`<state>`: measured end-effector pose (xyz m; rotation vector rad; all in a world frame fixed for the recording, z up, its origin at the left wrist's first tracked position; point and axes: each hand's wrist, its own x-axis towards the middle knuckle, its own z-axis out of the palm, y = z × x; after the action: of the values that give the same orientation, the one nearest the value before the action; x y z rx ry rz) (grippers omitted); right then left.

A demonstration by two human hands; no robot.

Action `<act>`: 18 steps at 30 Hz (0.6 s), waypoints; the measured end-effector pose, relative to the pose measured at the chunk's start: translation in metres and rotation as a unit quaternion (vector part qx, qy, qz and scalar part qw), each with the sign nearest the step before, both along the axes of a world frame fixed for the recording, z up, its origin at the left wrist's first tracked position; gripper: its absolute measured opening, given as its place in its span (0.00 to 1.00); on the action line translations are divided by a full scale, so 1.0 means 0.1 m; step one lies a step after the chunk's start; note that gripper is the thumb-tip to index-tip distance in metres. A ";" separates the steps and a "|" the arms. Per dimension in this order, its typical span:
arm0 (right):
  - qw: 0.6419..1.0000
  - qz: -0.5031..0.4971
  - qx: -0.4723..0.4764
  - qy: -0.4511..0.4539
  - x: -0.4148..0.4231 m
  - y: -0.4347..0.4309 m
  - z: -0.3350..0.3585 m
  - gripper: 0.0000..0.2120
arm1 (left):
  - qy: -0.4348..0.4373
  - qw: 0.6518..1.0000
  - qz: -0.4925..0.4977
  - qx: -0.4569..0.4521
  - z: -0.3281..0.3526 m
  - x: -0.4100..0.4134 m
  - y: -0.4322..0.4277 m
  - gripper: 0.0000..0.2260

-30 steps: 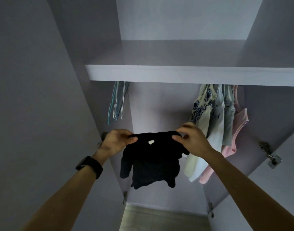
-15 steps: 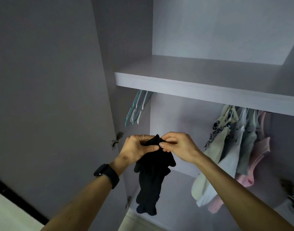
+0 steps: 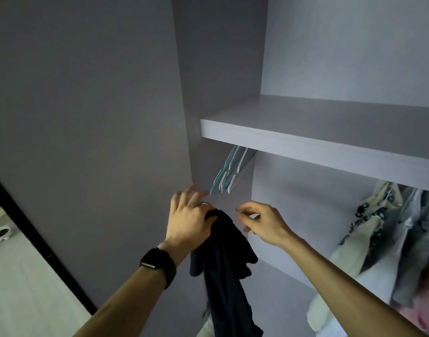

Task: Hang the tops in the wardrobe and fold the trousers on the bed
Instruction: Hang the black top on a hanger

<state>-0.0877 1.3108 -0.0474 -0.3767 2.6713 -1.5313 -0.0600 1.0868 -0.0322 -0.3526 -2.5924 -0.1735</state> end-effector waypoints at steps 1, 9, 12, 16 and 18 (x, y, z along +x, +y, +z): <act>1.000 -0.015 0.002 -0.006 -0.10 0.00 -0.03 0.06 | 0.022 0.999 0.012 -0.034 0.01 -0.05 -0.07 0.16; 0.987 -0.141 0.070 -0.027 -1.26 -0.20 -0.50 0.15 | 0.194 0.962 0.084 -0.173 -0.07 -0.71 -0.67 0.10; 0.981 -0.179 0.065 -0.022 -1.63 -0.40 -0.61 0.16 | 0.255 0.944 0.073 -0.195 -0.17 -0.95 -0.86 0.18; 0.969 -0.247 0.024 -0.005 -2.09 -0.63 -0.66 0.22 | 0.300 0.924 0.048 -0.232 -0.28 -1.12 -1.00 0.16; 0.961 -0.274 -0.014 -0.008 -2.25 -0.71 -0.66 0.22 | 0.312 0.919 0.042 -0.238 -0.27 -1.17 -1.05 0.16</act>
<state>-0.3123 1.2398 -0.1134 0.4169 2.8918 -1.6691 -0.1772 0.9819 -0.0589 -0.3877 -1.9746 0.5300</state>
